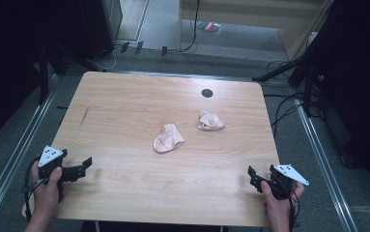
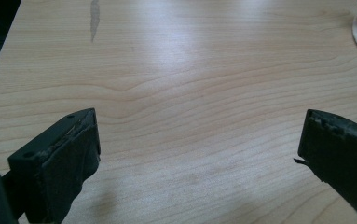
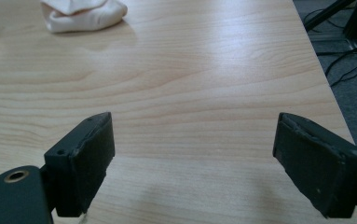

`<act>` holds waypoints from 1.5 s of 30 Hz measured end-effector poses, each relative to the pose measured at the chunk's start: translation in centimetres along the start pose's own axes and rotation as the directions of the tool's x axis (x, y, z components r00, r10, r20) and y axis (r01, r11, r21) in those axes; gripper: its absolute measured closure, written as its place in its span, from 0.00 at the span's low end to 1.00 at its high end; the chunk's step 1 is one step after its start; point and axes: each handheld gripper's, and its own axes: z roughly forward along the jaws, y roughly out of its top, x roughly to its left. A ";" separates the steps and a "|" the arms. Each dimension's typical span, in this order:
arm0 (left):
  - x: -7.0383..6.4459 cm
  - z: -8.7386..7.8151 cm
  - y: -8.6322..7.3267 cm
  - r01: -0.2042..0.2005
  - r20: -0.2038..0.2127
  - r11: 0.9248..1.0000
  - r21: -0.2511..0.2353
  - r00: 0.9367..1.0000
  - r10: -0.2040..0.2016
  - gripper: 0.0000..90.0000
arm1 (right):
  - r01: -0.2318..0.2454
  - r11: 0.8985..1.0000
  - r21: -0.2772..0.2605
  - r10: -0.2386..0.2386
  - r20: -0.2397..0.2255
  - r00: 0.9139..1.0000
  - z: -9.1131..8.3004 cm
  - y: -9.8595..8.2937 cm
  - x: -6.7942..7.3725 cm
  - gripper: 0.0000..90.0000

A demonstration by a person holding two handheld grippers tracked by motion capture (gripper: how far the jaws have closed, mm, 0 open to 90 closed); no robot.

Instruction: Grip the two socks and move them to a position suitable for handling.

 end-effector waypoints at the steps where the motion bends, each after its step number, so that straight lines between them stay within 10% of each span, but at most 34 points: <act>1: 0.0 0.0 0.0 -0.001 -0.001 1.000 0.001 1.000 0.001 0.00 | -0.008 1.000 -0.005 0.008 -0.001 1.000 -0.1 0.1 0.1 0.14; 17: -0.1 0.1 0.1 -0.014 0.008 1.000 0.005 1.000 0.014 0.00 | 0.105 0.994 -0.038 -0.107 -0.080 0.991 -0.1 3.3 6.7 0.15; 26: -0.1 0.0 0.1 -0.014 0.008 1.000 -0.005 1.000 0.014 0.00 | 0.163 0.986 -0.037 -0.167 -0.203 0.965 2.3 5.3 12.3 0.19; 45: -0.1 0.1 0.1 -0.025 0.013 1.000 0.001 1.000 0.025 0.00 | 0.261 0.965 -0.013 -0.252 -0.309 0.917 7.3 7.0 20.3 0.18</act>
